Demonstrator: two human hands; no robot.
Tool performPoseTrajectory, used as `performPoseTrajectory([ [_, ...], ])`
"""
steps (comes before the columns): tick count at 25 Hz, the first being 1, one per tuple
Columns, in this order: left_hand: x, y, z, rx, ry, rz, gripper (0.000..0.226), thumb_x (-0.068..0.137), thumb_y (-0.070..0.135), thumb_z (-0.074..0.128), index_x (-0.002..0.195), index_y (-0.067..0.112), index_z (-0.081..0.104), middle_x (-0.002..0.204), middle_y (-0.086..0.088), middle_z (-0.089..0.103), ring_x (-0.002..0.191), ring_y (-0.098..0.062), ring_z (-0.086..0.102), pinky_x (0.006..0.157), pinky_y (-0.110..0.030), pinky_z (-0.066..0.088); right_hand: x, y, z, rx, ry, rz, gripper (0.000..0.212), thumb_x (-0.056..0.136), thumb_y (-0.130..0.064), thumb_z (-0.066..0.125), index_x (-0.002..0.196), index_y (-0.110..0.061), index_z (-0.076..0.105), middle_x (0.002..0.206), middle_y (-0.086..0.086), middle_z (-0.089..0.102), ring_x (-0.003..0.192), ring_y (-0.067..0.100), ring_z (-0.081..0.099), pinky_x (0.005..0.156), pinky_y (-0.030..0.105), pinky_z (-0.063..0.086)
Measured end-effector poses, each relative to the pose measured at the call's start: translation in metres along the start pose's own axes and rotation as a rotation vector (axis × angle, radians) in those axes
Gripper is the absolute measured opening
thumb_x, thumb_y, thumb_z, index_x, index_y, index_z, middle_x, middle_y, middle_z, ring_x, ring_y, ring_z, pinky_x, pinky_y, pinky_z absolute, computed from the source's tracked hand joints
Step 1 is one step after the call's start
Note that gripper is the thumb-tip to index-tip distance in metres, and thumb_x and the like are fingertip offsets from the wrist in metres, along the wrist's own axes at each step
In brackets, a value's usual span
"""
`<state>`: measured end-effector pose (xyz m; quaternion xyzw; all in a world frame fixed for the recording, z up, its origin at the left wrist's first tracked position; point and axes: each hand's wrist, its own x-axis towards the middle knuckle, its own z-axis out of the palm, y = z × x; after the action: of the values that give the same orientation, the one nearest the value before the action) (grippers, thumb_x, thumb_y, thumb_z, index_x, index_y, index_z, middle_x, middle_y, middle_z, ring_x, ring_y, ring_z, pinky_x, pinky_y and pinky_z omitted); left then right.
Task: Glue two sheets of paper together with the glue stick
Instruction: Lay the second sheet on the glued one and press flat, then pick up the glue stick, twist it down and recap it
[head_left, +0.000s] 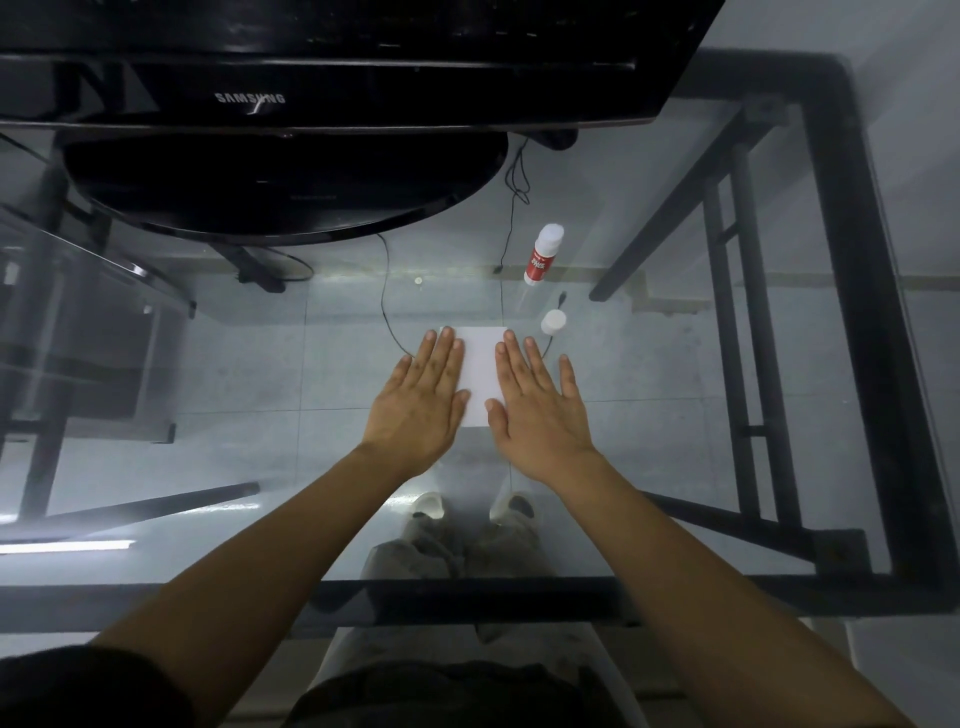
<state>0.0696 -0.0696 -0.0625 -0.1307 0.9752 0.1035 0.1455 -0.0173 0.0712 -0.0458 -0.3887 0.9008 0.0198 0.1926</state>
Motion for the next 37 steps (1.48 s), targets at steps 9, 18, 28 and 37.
performPoseTrajectory([
  [9,-0.003,0.002,-0.016,-0.133,-0.060,0.041,0.060,0.098,0.043,0.012,0.145,0.014,-0.013,0.154,-0.001,-0.018,0.139,-0.016,-0.019,0.111,-0.031,-0.008,-0.013,0.005,-0.004,0.111,0.076,-0.017,0.066,0.093,-0.052,0.015,0.144,-0.017,-0.010,0.156,0.001,-0.008,0.142,0.019,-0.011,0.111,0.037,-0.008],
  [18,0.083,0.044,-0.073,-0.654,0.219,-0.043,0.063,0.093,0.030,0.054,0.144,0.006,0.025,0.149,-0.015,0.035,0.134,-0.027,0.036,0.109,-0.032,0.028,-0.020,0.070,0.006,0.219,0.120,0.281,0.063,0.096,-0.045,0.015,0.144,-0.015,-0.010,0.156,0.006,-0.012,0.139,0.017,-0.017,0.110,0.033,-0.011],
  [28,0.106,0.060,-0.070,-0.920,0.320,-0.090,0.030,0.093,0.030,0.051,0.116,0.012,0.048,0.105,-0.003,0.060,0.093,-0.017,0.059,0.073,-0.019,0.045,-0.017,0.075,0.016,0.203,0.118,0.267,0.063,0.092,-0.049,0.007,0.141,-0.017,-0.017,0.156,0.004,-0.014,0.141,0.019,-0.014,0.110,0.034,-0.011],
  [37,0.031,0.049,-0.138,-1.123,0.565,-0.032,0.022,0.084,0.043,0.059,0.090,0.030,0.043,0.088,0.007,0.058,0.076,-0.013,0.061,0.060,-0.021,0.054,-0.004,0.021,-0.136,1.214,0.483,0.262,0.038,0.095,-0.046,0.035,0.110,-0.023,0.061,0.113,-0.002,0.063,0.110,0.017,0.056,0.090,0.027,0.038],
])
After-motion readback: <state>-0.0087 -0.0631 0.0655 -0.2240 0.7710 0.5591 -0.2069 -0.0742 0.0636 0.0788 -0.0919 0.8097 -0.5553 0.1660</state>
